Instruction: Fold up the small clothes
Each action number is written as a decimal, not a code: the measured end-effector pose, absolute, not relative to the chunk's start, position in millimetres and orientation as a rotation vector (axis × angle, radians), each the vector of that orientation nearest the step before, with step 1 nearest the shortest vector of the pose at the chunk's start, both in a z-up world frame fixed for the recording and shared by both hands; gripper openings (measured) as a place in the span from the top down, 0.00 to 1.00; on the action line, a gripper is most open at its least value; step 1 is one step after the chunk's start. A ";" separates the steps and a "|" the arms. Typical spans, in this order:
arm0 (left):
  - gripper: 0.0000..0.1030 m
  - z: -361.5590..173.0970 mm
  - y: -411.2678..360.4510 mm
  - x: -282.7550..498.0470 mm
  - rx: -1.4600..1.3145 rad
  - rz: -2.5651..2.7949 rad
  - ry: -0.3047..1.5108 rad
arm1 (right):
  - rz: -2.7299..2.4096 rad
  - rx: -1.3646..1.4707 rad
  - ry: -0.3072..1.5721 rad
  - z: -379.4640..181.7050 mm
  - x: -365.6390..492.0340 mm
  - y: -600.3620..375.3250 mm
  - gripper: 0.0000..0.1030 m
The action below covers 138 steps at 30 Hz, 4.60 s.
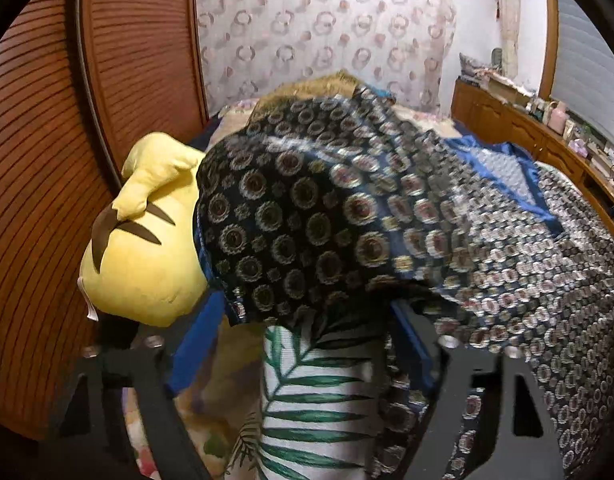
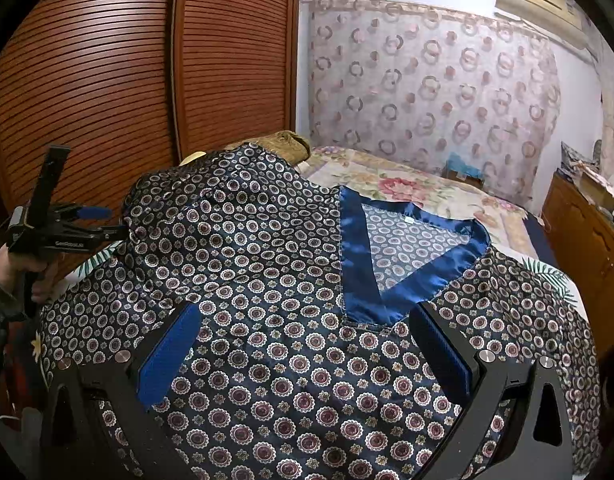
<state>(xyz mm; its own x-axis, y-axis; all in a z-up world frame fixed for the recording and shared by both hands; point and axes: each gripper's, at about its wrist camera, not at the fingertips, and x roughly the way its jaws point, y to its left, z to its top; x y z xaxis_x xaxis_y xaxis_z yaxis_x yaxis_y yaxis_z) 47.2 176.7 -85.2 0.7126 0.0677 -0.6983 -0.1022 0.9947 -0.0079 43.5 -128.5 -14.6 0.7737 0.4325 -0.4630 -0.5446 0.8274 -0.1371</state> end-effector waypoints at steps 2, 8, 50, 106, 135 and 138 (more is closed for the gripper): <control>0.38 -86.8 180.1 51.2 -0.031 0.114 0.791 | 0.535 -0.274 0.427 -12.7 43.0 -128.5 0.00; 0.69 -87.3 194.4 54.5 -0.017 0.134 0.786 | 0.531 -0.258 0.430 -18.9 46.8 -131.0 0.00; 0.24 -7.0 112.5 -7.8 -0.034 -0.093 0.531 | 0.564 -0.228 0.430 -8.8 41.6 -144.1 0.00; 0.21 -37.3 155.5 -21.8 -0.101 -0.009 0.553 | 0.667 -0.276 0.591 -15.0 209.4 1.8 0.56; 0.49 -25.6 111.4 70.8 -0.046 -0.173 0.623 | 0.408 -0.247 0.666 -31.7 198.9 -168.2 0.33; 0.51 -25.2 106.9 80.9 -0.052 -0.189 0.640 | 0.353 -0.256 0.675 -32.5 184.5 -205.7 0.33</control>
